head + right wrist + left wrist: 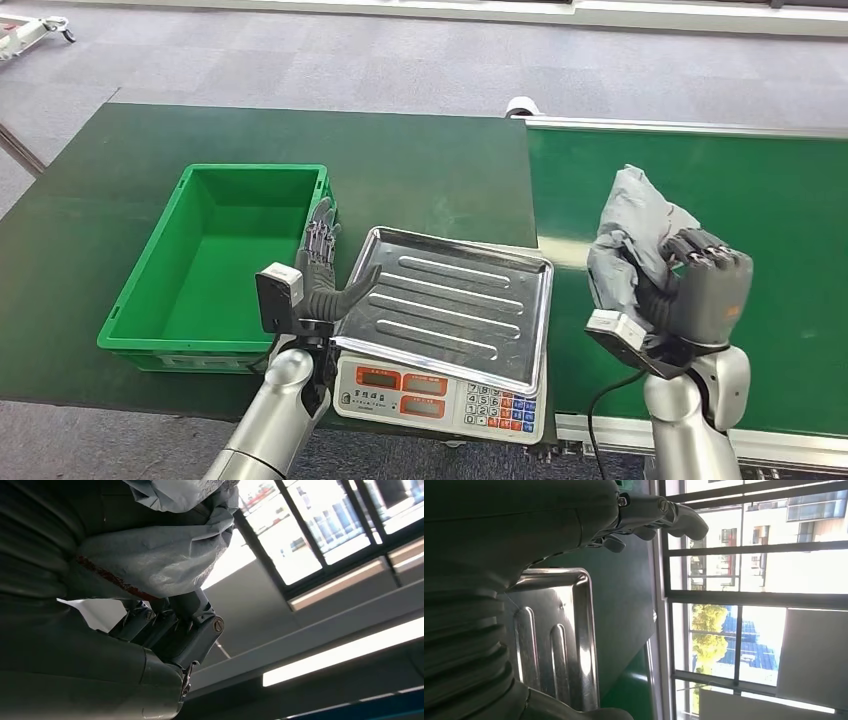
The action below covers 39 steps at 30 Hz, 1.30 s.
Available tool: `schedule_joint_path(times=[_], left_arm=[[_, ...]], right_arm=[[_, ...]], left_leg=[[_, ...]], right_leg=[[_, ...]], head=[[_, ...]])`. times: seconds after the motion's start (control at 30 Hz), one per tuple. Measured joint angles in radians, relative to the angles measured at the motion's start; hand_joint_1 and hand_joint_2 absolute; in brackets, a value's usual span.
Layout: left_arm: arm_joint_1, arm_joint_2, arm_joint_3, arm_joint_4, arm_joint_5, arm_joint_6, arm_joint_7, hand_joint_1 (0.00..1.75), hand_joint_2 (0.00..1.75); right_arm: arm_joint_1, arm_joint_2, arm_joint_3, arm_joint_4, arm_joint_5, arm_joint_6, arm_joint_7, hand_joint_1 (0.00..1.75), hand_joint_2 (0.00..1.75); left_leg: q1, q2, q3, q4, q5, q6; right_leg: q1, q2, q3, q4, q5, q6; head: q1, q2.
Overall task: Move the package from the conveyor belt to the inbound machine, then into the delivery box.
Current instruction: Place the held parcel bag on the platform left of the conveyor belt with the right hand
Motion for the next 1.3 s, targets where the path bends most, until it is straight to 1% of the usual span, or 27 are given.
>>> schedule_joint_path(times=[0.17, 0.37, 0.5, 0.6, 0.7, 0.8, 0.87, 0.93, 1.0, 1.13, 1.2, 1.27, 1.3], left_arm=[[0.000, -0.019, 0.006, 0.013, 0.000, 0.008, 0.000, 0.00, 1.75], [-0.001, -0.030, 0.006, 0.033, 0.001, -0.001, 0.000, 0.00, 1.75], [-0.002, -0.037, 0.006, 0.045, 0.001, -0.005, 0.000, 0.00, 1.75], [-0.003, -0.040, 0.006, 0.051, 0.001, -0.007, 0.000, 0.00, 1.75], [-0.004, -0.041, 0.006, 0.054, 0.003, -0.007, 0.000, 0.00, 1.75], [-0.004, -0.041, 0.006, 0.055, 0.006, -0.008, 0.000, 0.00, 1.75], [-0.004, -0.041, 0.006, 0.055, 0.009, -0.008, 0.000, 0.00, 1.75], [-0.004, -0.041, 0.006, 0.055, 0.012, -0.008, 0.000, 0.00, 1.75], [-0.004, -0.040, 0.006, 0.055, 0.013, -0.006, 0.000, 0.00, 1.75], [-0.004, -0.040, 0.006, 0.055, 0.014, -0.002, 0.000, 0.00, 1.75], [-0.004, -0.040, 0.006, 0.056, 0.014, -0.001, 0.000, 0.00, 1.75], [-0.004, -0.039, 0.006, 0.058, 0.015, 0.002, 0.000, 0.00, 1.75], [-0.004, -0.039, 0.006, 0.059, 0.017, 0.002, 0.000, 0.00, 1.75]], right_arm=[[-0.103, -0.001, 0.162, 0.038, 0.025, 0.002, -0.002, 1.75, 1.75], [-0.172, -0.001, 0.368, 0.092, 0.015, 0.052, -0.002, 1.75, 1.75], [-0.219, -0.002, 0.498, 0.161, 0.014, 0.137, 0.012, 1.75, 1.75], [-0.234, -0.002, 0.578, 0.218, 0.021, 0.183, 0.034, 1.75, 1.75], [-0.240, -0.004, 0.640, 0.269, 0.004, 0.216, 0.052, 1.75, 1.75], [-0.240, -0.012, 0.677, 0.302, -0.067, 0.307, 0.051, 1.75, 1.75], [-0.240, -0.025, 0.698, 0.313, -0.113, 0.384, 0.058, 0.87, 1.75], [-0.239, -0.041, 0.714, 0.317, -0.160, 0.437, 0.065, 0.00, 1.75], [-0.234, -0.053, 0.718, 0.316, -0.219, 0.443, 0.054, 0.00, 1.75], [-0.211, -0.074, 0.706, 0.276, -0.344, 0.390, 0.016, 0.00, 1.75], [-0.198, -0.081, 0.686, 0.243, -0.408, 0.372, 0.004, 0.00, 0.87], [-0.191, -0.090, 0.668, 0.215, -0.445, 0.369, 0.001, 0.00, 0.00], [-0.187, -0.094, 0.660, 0.202, -0.459, 0.368, 0.001, 0.00, 0.00]], left_leg=[[0.000, -0.001, 0.001, 0.000, 0.001, -0.001], [0.001, -0.001, 0.000, 0.000, 0.001, -0.001], [0.001, -0.001, 0.000, 0.000, 0.001, -0.001], [0.001, -0.001, 0.000, 0.000, 0.001, -0.001], [0.000, -0.001, 0.001, 0.000, 0.001, -0.001], [0.000, -0.001, 0.001, 0.000, 0.001, -0.001], [0.000, -0.001, 0.001, 0.000, 0.001, -0.001], [0.000, -0.001, 0.001, 0.000, 0.001, -0.001], [0.000, -0.001, 0.001, 0.000, 0.001, -0.001], [0.000, -0.001, 0.001, 0.000, 0.001, -0.001], [0.000, -0.001, 0.001, 0.000, 0.001, -0.001], [0.000, 0.000, 0.001, 0.000, 0.001, -0.001], [0.000, 0.000, 0.001, 0.000, 0.001, -0.001]], right_leg=[[0.000, 0.000, 0.000, 0.000, 0.000, 0.000], [0.000, 0.000, 0.000, 0.000, 0.000, 0.000], [0.000, 0.000, -0.001, 0.000, 0.000, -0.001], [0.000, -0.001, -0.001, 0.000, 0.000, -0.001], [0.000, 0.000, -0.001, 0.000, 0.000, -0.001], [0.000, 0.000, -0.001, 0.000, 0.000, -0.001], [0.000, 0.000, 0.000, 0.000, 0.000, -0.001], [0.000, 0.000, 0.000, 0.000, 0.000, -0.001], [0.000, 0.000, 0.000, 0.000, 0.000, 0.000], [0.000, 0.000, -0.001, 0.000, 0.000, 0.000], [0.000, 0.000, -0.001, 0.000, 0.000, 0.000], [0.000, 0.000, -0.001, 0.000, 0.000, 0.000], [0.000, 0.000, -0.001, 0.000, 0.000, 0.000]], head=[[0.000, 0.000], [0.000, 0.000], [0.000, 0.000], [0.000, 0.000], [0.000, 0.000], [0.000, 0.000], [0.000, 0.000], [0.000, 0.000], [0.000, 0.000], [0.000, 0.000], [0.000, 0.000], [0.000, 0.000], [0.000, 0.000]])
